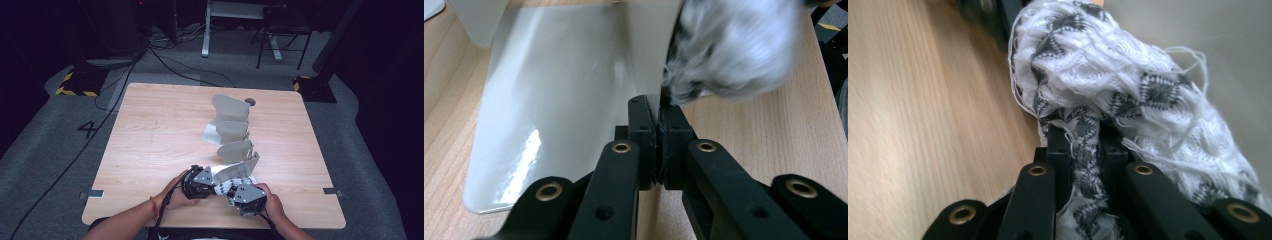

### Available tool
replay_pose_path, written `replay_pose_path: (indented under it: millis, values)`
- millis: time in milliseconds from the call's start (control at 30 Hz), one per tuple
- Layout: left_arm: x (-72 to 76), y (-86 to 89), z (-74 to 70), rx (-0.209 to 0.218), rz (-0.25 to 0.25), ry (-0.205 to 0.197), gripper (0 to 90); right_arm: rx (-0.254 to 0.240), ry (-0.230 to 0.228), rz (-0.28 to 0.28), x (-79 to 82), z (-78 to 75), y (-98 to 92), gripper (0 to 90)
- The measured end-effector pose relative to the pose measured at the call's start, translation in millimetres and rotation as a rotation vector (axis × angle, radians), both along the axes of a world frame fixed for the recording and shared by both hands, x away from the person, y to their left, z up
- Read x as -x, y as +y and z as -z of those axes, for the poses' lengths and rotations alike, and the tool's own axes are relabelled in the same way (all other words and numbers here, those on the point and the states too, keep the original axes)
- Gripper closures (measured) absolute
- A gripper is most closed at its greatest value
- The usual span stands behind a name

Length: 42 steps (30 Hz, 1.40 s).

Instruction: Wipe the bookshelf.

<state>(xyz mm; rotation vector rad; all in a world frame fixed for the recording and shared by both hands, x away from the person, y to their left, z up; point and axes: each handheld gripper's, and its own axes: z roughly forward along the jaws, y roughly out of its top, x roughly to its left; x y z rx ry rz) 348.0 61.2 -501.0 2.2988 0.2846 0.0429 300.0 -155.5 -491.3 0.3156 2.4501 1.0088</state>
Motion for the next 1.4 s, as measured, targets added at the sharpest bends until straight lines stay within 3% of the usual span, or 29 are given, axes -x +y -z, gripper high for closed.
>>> replay_pose_path:
  millis: [200,300,500,600,700,900,1033,1100,1133,1333,1367,1400]
  values:
    - [-0.7,0.3,0.0,0.002,0.003,0.006,87.1,0.033,0.023,0.057,-8.9,3.0,-21.4,81.5]
    - [-1.2,0.4,0.0,0.002,0.002,0.011,86.8,0.04,0.001,0.116,-14.0,0.0,-39.7,81.6]
    - [-1.7,0.6,0.0,0.0,-0.003,0.022,86.1,-0.037,-0.001,0.247,-27.2,-10.5,-68.1,81.3]
    - [-1.6,0.2,0.1,0.002,-0.002,0.013,86.0,-0.087,0.015,0.278,-32.6,-14.8,-74.7,81.2]
    - [0.5,-2.1,0.0,0.001,-0.004,0.01,85.8,-0.145,0.028,0.298,-33.8,-20.9,-76.3,81.3]
    - [14.1,-17.4,0.2,0.008,-0.022,0.042,82.8,-0.205,0.023,0.337,-39.5,-27.1,-80.7,81.3]
    - [24.6,-32.7,-0.1,-0.008,-0.011,-0.022,80.0,-0.256,0.017,0.363,-44.0,-34.0,-88.9,81.3]
    - [25.4,-36.4,0.1,-0.004,-0.018,-0.007,79.3,-0.265,0.012,0.363,-44.8,-36.8,-91.7,81.3]
    - [26.6,-37.6,-0.2,-0.01,-0.007,-0.025,78.6,-0.268,0.011,0.366,-44.4,-37.9,-92.5,81.3]
    - [28.5,-26.6,-8.4,-0.012,0.016,-0.012,62.0,-0.273,0.001,0.348,-37.3,-45.0,-99.9,81.0]
    - [28.0,-24.2,-11.3,-0.036,0.032,-0.002,56.7,-0.274,-0.001,0.347,-35.6,-46.6,-100.8,81.0]
    - [28.8,-21.6,-13.9,-0.062,0.036,-0.022,52.6,-0.272,-0.003,0.344,-33.9,-48.3,-101.9,80.9]
